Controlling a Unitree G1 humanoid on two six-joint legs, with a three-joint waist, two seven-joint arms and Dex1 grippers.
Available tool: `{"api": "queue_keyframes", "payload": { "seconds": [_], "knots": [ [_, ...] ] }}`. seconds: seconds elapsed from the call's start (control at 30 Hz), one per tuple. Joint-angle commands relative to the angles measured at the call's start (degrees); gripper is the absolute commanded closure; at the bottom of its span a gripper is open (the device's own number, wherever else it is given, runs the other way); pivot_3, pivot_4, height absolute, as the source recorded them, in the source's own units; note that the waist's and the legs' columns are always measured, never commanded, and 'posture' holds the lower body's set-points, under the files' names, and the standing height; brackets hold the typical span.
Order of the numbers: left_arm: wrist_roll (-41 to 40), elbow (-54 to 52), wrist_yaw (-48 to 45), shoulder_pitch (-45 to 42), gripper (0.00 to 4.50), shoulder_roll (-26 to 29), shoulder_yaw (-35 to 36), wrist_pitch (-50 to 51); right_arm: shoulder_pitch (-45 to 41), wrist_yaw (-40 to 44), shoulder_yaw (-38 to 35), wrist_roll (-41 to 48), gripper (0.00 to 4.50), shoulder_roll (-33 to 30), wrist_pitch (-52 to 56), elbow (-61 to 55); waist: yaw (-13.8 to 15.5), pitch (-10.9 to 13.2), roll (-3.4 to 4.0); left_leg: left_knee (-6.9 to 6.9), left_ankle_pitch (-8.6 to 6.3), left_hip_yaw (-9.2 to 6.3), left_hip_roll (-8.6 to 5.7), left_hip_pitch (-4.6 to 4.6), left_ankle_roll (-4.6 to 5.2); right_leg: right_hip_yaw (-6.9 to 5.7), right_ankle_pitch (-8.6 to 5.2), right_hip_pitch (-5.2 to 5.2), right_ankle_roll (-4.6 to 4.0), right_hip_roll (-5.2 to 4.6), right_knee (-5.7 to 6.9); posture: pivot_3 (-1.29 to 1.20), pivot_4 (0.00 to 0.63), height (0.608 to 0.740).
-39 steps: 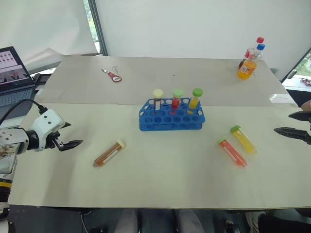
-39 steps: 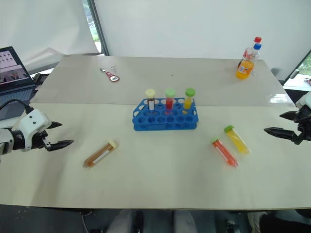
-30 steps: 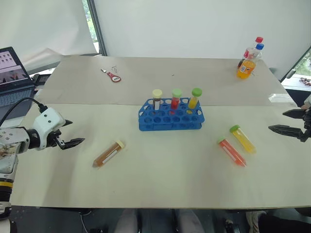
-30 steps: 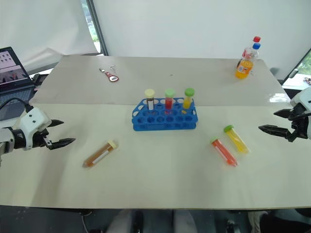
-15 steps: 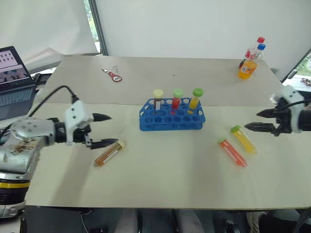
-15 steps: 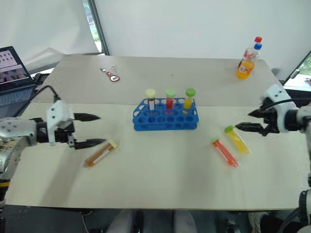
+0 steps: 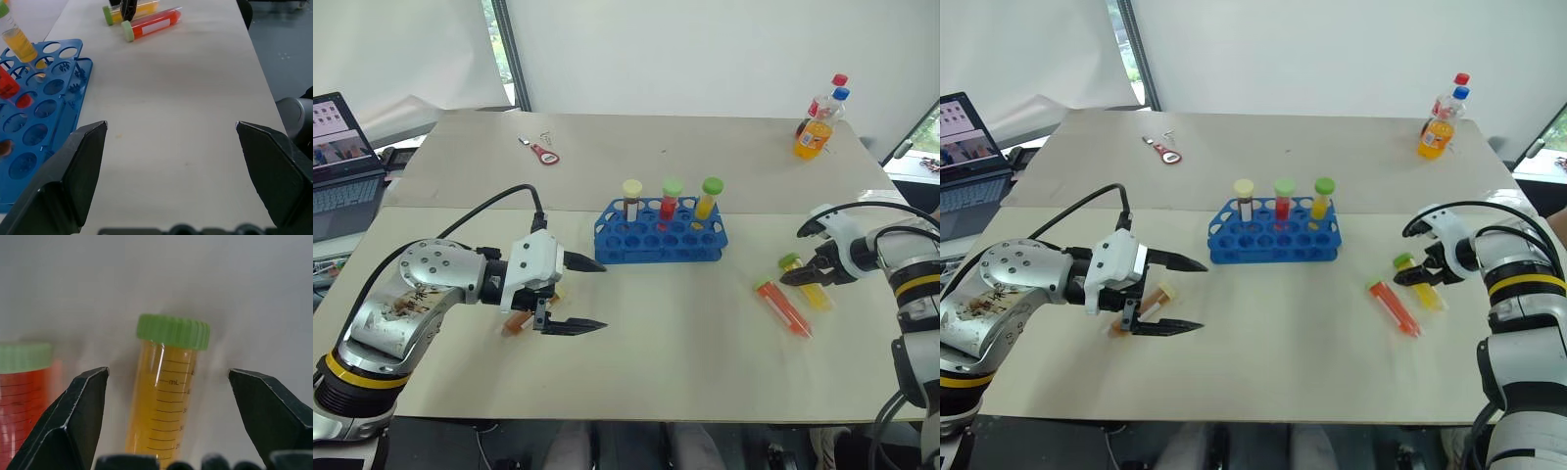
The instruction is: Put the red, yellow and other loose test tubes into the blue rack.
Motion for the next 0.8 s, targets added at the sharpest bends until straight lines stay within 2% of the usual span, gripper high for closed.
{"api": "queue_keyframes", "payload": {
  "seconds": [0.03, 0.2, 0.27, 0.37, 0.43, 0.6, 0.67, 0.73, 0.8],
  "knots": [
    [0.7, -1.4, 0.5, -0.1, 0.00, -0.4, -0.1, -1.5, -2.1, 0.4, -0.2, -1.4, 1.35, 0.3, -1.5, 1.8, -0.1, 0.0, 0.00, 0.00, 0.00, 0.00, 0.00, 0.00, 0.00, 0.00, 0.00, 0.00, 0.00, 0.00, 0.00, 0.00, 0.150, 0.733],
    [1.7, -1.0, 0.9, 0.1, 0.00, -1.2, -0.8, -2.2, -2.0, 0.4, -1.4, -1.6, 3.10, 1.0, -1.6, 3.1, -0.1, 0.0, 0.00, 0.01, 0.00, -0.02, 0.01, 0.04, 0.00, -0.01, 0.00, 0.04, 0.00, 0.01, 0.02, 0.00, 0.150, 0.733],
    [2.2, -0.3, 0.8, 0.1, 0.00, -1.3, -1.1, -2.8, -1.2, 0.7, -2.0, -1.2, 3.52, 0.5, -1.5, 2.5, -0.1, 0.0, 0.00, 0.00, 0.00, -0.02, 0.01, 0.05, 0.00, -0.01, 0.00, 0.05, 0.00, 0.01, 0.02, 0.00, 0.150, 0.733],
    [2.5, 0.5, 0.6, -0.1, 0.00, -1.5, -1.1, -3.3, -0.4, 1.0, -3.3, -0.5, 3.52, -1.0, -1.9, 0.3, -0.1, 0.0, 0.00, 0.00, 0.00, -0.03, 0.01, 0.05, 0.00, -0.01, 0.00, 0.05, 0.00, 0.01, 0.02, 0.00, 0.150, 0.733],
    [2.5, 1.3, 0.7, 0.2, 0.00, -1.5, -0.3, -3.8, 0.8, 3.2, -5.2, 1.1, 3.52, -3.3, -1.5, -5.4, 0.0, 0.0, 0.01, 0.00, 0.00, -0.03, 0.00, 0.04, 0.00, -0.01, 0.00, 0.04, 0.00, 0.01, 0.02, 0.00, 0.150, 0.733],
    [1.7, 2.9, 2.1, 1.4, 0.00, -2.0, 1.9, -3.9, 8.3, 6.9, -15.0, 11.4, 3.52, -6.5, 4.6, -29.3, 0.0, 0.1, 0.13, -0.01, -0.01, -0.09, 0.02, -0.03, 0.01, -0.02, 0.00, -0.03, 0.00, 0.00, 0.05, 0.00, 0.150, 0.733],
    [1.4, 3.4, 2.9, 1.7, 0.00, -2.9, 2.9, -4.5, 12.1, 4.6, -21.1, 16.8, 3.52, -4.4, 6.7, -39.2, 0.0, 0.1, 0.13, -0.02, -0.01, -0.14, 0.07, 0.01, 0.01, -0.05, 0.00, -0.02, 0.00, 0.06, 0.07, 0.00, 0.150, 0.733],
    [1.2, 3.9, 3.6, 2.0, 0.00, -3.6, 3.7, -4.7, 15.3, -0.4, -27.5, 21.7, 3.52, 1.0, 5.9, -47.3, -0.1, 0.1, 0.12, 0.00, -0.01, -0.18, 0.11, 0.03, 0.01, -0.07, 0.00, 0.00, -0.01, 0.08, 0.09, 0.00, 0.150, 0.733],
    [1.3, 4.4, 4.0, 2.1, 0.00, -4.1, 4.1, -4.8, 18.0, -6.0, -30.3, 23.2, 3.52, 6.0, 4.0, -52.8, -0.2, 0.1, 0.11, 0.01, 0.00, -0.19, 0.11, 0.07, 0.00, -0.06, 0.01, 0.06, -0.01, 0.09, 0.09, 0.00, 0.150, 0.733]
  ]
}}
